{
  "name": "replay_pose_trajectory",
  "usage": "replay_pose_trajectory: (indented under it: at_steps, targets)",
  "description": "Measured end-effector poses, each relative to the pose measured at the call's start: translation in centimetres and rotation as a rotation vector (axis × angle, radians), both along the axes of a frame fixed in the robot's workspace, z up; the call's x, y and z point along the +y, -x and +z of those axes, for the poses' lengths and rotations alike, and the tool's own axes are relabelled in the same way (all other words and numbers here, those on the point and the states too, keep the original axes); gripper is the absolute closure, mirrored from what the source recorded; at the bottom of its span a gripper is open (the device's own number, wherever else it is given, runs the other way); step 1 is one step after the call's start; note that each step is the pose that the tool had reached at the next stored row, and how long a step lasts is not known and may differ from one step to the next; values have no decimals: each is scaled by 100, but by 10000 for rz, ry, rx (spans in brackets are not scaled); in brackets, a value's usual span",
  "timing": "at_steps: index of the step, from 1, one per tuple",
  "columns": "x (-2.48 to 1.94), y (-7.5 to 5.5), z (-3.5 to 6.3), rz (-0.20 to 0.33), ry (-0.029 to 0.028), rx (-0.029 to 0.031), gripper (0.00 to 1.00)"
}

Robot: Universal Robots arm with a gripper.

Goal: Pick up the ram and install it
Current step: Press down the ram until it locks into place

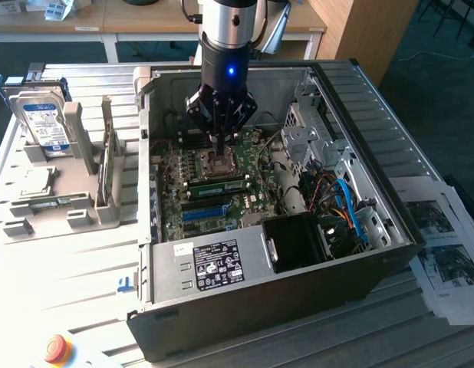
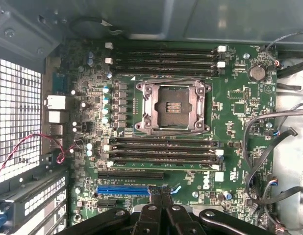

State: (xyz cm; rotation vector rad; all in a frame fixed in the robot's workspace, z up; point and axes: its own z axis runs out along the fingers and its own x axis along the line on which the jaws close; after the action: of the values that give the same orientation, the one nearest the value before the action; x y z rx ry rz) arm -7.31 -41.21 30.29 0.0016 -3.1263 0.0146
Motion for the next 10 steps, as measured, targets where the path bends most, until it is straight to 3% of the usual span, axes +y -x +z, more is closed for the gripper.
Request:
replay_pose_trajectory:
  at_steps: [5, 10]
  targets:
    - [0, 0, -2, -14, 0, 5, 90]
    - [0, 0, -8, -15, -1, 66, 90]
